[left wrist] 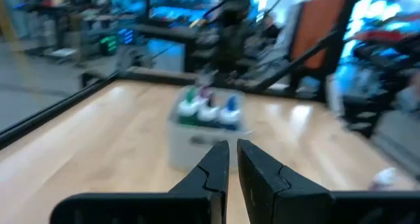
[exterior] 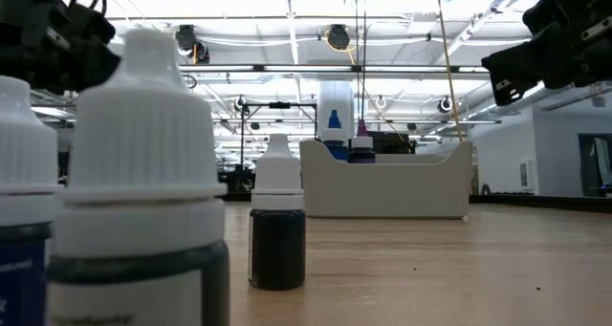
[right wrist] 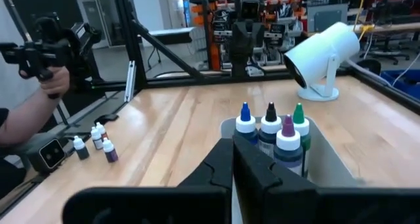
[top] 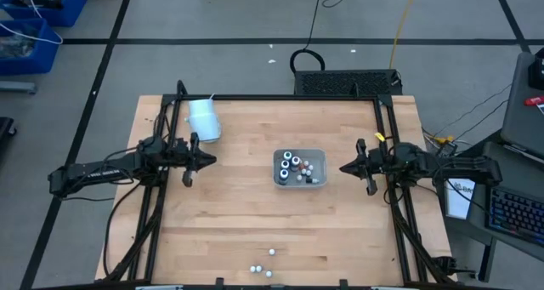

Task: Pick & Place food coloring
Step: Put the small violet food coloring bottle into the bin

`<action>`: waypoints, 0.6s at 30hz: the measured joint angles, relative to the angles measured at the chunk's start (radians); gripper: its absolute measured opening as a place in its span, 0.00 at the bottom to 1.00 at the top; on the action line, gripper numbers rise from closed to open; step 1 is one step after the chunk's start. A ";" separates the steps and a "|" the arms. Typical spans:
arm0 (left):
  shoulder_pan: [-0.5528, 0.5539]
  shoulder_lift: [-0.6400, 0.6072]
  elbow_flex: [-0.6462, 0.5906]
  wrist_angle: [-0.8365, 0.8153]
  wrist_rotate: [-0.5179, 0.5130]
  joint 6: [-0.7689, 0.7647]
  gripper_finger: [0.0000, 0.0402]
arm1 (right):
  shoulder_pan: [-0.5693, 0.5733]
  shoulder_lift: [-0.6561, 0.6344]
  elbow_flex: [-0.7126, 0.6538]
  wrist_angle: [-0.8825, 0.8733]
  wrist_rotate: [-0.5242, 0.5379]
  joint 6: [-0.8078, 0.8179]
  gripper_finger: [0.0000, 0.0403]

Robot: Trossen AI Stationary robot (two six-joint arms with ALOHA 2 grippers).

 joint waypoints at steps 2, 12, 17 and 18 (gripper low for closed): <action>-0.001 0.000 0.003 0.041 0.029 -0.025 0.09 | 0.000 0.000 -0.016 0.026 0.000 -0.013 0.00; -0.136 0.102 0.181 0.035 -0.025 0.035 0.09 | 0.000 0.001 -0.065 0.120 -0.002 -0.038 0.00; -0.261 0.310 0.290 0.049 -0.142 0.134 0.09 | 0.000 0.000 -0.067 0.122 -0.004 -0.039 0.00; -0.288 0.362 0.315 0.058 -0.164 0.155 0.09 | 0.000 0.000 -0.067 0.124 -0.004 -0.039 0.00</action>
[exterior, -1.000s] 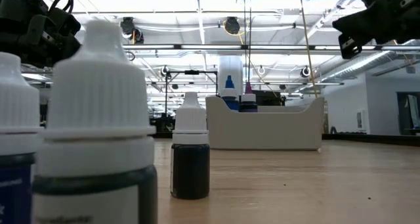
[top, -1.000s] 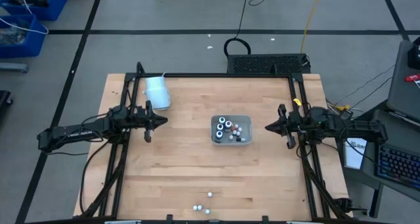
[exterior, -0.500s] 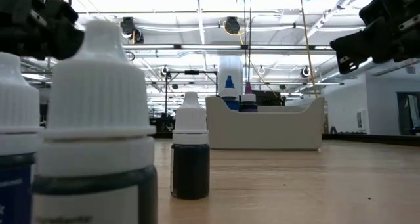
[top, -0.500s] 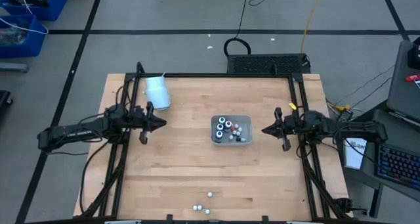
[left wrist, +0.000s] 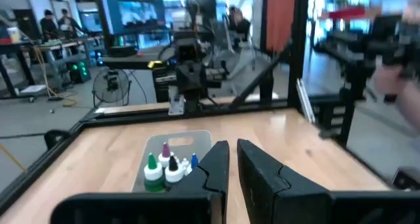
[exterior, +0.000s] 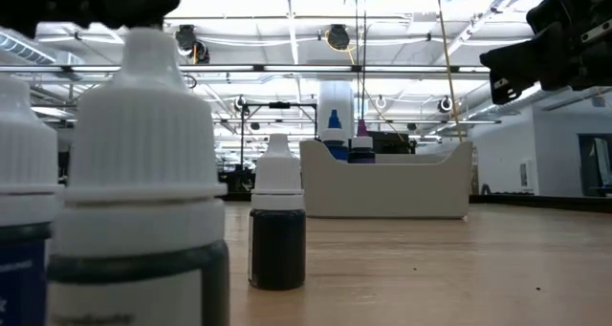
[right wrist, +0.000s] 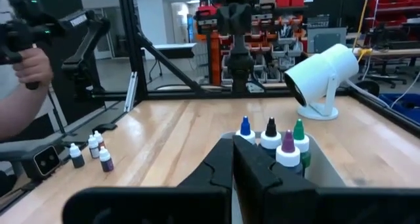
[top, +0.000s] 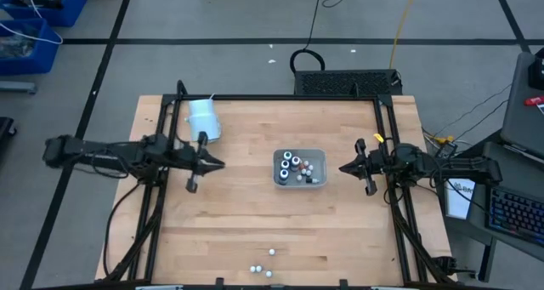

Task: Pick & Place food coloring
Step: Put the small violet food coloring bottle into the bin

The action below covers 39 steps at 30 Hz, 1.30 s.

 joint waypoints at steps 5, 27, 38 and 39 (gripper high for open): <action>-0.155 0.288 0.166 -0.001 -0.166 0.120 0.09 | 0.000 0.000 -0.001 0.000 -0.002 0.000 0.00; -0.425 1.249 1.260 -0.792 -0.183 0.207 0.09 | 0.000 0.000 -0.004 0.007 -0.051 0.000 0.00; -0.430 1.534 1.606 -1.193 -0.082 0.164 0.13 | 0.000 0.000 -0.004 0.007 -0.050 0.000 0.00; -0.433 1.549 1.619 -1.193 -0.065 0.183 0.16 | 0.000 0.000 -0.004 0.007 -0.050 0.000 0.00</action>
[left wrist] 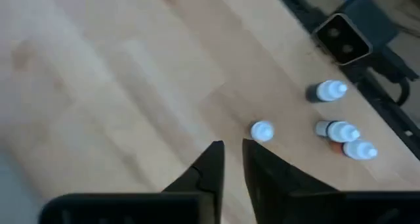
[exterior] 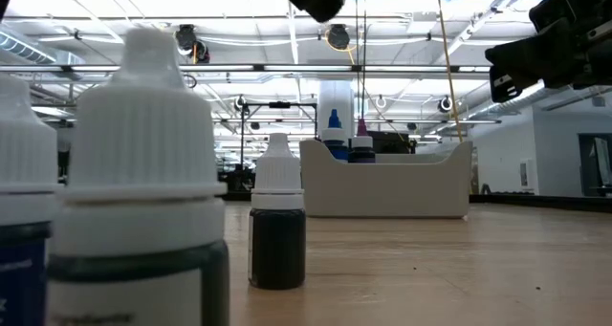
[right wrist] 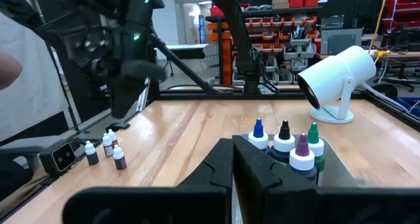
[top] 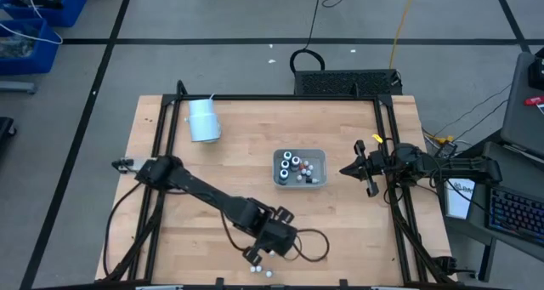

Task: Pick & Place food coloring
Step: Put the small violet food coloring bottle into the bin

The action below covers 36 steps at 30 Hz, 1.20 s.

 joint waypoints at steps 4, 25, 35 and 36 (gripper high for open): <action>-0.024 0.053 0.027 0.000 0.041 0.078 0.28 | 0.000 0.000 0.000 -0.010 0.000 0.000 0.00; -0.029 0.144 0.027 0.033 0.106 0.100 0.65 | 0.000 0.008 0.000 -0.029 0.001 0.000 0.00; -0.014 0.176 0.026 0.052 0.161 0.084 0.57 | 0.000 0.008 0.000 -0.031 0.001 0.000 0.00; -0.011 0.176 0.026 0.048 0.167 0.080 0.56 | 0.000 0.009 0.000 -0.032 0.001 0.000 0.00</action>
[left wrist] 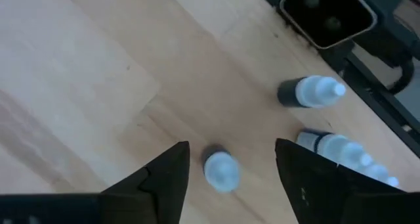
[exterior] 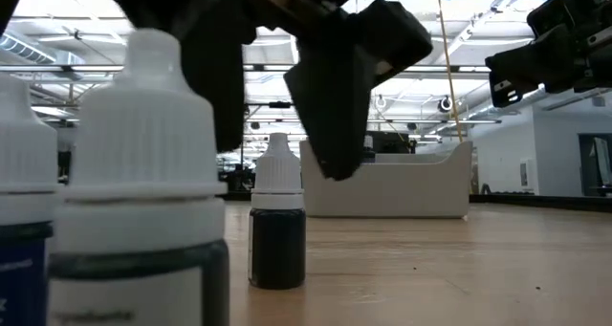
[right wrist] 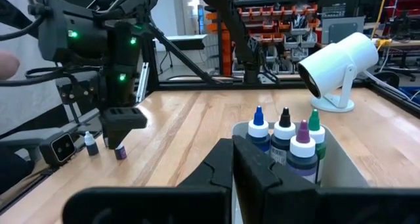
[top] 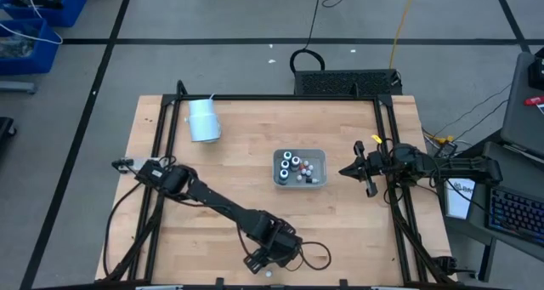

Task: Pick & Place food coloring
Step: Put the small violet food coloring bottle into the bin

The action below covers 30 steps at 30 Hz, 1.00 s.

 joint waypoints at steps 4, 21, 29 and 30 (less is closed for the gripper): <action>0.011 0.000 0.000 -0.003 -0.002 -0.022 0.54 | 0.000 0.000 0.000 -0.002 0.000 0.000 0.00; 0.022 -0.001 -0.058 0.026 0.028 -0.056 0.46 | 0.000 0.000 0.000 -0.005 0.000 0.008 0.00; 0.021 -0.001 -0.058 0.027 0.024 -0.055 0.46 | 0.000 0.000 0.000 -0.004 0.000 0.008 0.00; 0.021 -0.001 -0.058 0.027 0.024 -0.055 0.45 | 0.000 0.000 0.000 -0.005 0.000 0.008 0.00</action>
